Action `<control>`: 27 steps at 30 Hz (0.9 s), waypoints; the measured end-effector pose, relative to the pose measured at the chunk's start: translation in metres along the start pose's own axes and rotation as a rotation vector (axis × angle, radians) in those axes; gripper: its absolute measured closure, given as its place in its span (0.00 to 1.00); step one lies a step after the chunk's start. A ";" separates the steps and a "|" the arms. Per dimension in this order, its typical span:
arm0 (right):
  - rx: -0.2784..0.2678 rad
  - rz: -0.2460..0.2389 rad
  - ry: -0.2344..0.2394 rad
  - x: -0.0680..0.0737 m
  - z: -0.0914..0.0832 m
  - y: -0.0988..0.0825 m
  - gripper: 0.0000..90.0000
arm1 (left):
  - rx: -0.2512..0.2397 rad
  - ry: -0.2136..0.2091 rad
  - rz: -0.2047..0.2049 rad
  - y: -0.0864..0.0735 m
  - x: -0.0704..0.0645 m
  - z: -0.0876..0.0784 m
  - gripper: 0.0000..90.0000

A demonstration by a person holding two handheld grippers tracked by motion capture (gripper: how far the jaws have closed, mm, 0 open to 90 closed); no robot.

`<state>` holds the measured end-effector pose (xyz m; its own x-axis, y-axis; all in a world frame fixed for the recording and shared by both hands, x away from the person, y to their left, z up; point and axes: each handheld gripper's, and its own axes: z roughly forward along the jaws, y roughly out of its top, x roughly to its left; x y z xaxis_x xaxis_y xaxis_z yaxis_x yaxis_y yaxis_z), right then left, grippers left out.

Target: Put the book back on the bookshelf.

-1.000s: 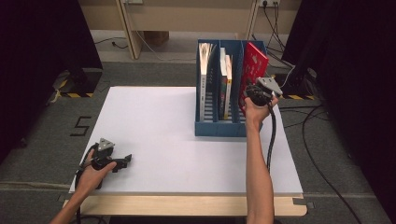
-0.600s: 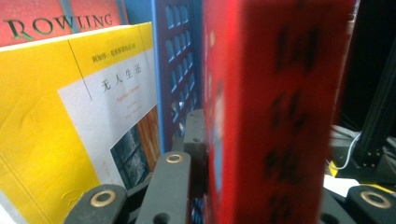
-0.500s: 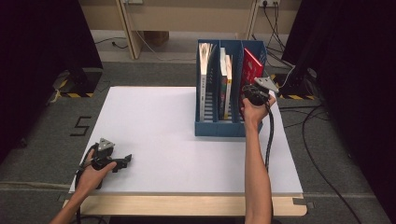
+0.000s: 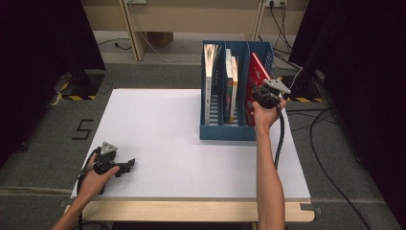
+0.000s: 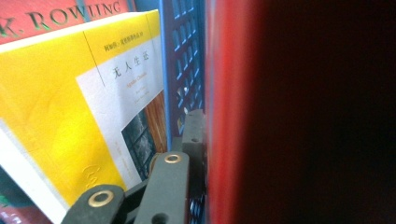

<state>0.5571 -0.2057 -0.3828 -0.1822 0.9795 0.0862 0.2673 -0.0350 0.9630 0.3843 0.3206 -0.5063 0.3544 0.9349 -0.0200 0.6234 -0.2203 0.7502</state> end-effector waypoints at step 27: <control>-0.013 -0.037 0.083 -0.010 -0.055 -0.020 0.76 | 0.002 -0.001 0.005 0.000 0.000 0.000 0.13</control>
<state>0.5015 -0.2261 -0.3889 -0.2695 0.9604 0.0707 0.2463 -0.0022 0.9692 0.3842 0.3209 -0.5062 0.3577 0.9337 -0.0170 0.6234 -0.2251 0.7488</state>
